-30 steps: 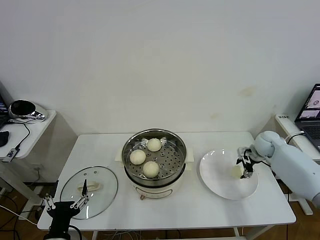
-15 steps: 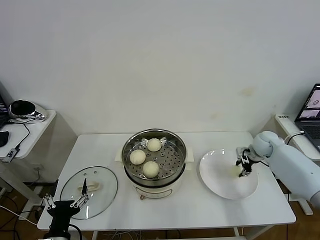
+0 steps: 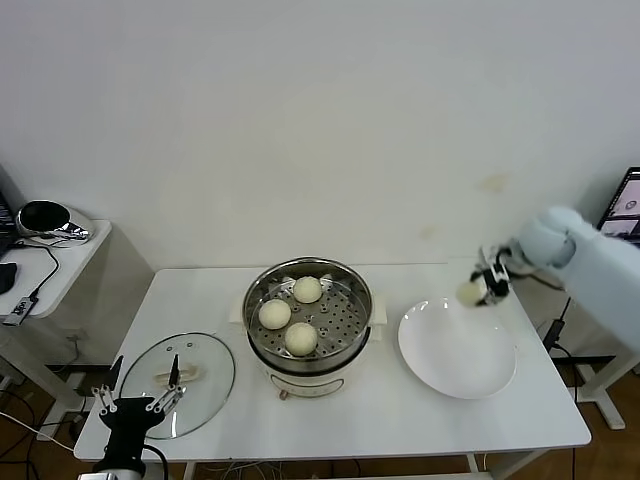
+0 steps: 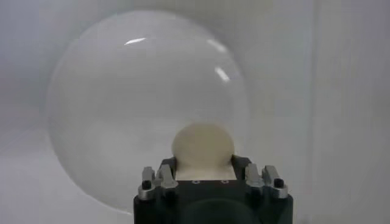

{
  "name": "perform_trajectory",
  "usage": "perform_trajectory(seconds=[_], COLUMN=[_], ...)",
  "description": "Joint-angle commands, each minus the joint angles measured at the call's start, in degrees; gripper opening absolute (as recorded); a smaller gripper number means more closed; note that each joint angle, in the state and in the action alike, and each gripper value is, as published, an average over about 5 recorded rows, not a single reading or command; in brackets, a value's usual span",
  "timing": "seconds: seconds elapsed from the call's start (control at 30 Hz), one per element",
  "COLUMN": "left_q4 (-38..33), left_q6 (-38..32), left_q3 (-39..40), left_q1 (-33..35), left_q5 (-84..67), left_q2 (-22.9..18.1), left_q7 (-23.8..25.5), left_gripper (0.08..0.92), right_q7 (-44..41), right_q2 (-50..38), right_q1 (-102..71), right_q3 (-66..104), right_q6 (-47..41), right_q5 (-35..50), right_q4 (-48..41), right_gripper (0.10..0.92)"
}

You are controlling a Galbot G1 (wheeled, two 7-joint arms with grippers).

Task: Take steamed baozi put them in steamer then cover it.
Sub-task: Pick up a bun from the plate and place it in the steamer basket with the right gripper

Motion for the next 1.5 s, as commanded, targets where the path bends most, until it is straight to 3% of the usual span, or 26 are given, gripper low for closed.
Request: perform_trajectory(seconds=[0.03,0.47,1.07,1.5], left_q4=[0.3,-0.1,0.1,0.5], left_q6=[0.1,0.0,-0.2,-0.2], left_q3=[0.6,0.3,-0.1,0.1], left_q1=[-0.4,-0.3,-0.7,-1.3], left_q5=[0.1,-0.2,-0.9,-1.0], left_q2=[0.3,-0.1,-0.6,-0.7], left_q7=[0.1,0.0,-0.1,-0.1], left_gripper=[0.823,0.823,0.823,0.823], right_q7=[5.3,18.0,20.7,21.3], right_q2=[4.3,20.3,29.7,29.8], right_q1=[33.2,27.9,12.1,11.0], right_q3=[-25.9,-30.4,-27.2,-26.5], right_q6=[-11.3,-24.5,-26.2,-26.3], right_q5=[24.8,43.2,35.2,33.6], right_q4=[16.7,16.3,0.8,0.1], right_gripper=[0.581,0.591,0.594,0.594])
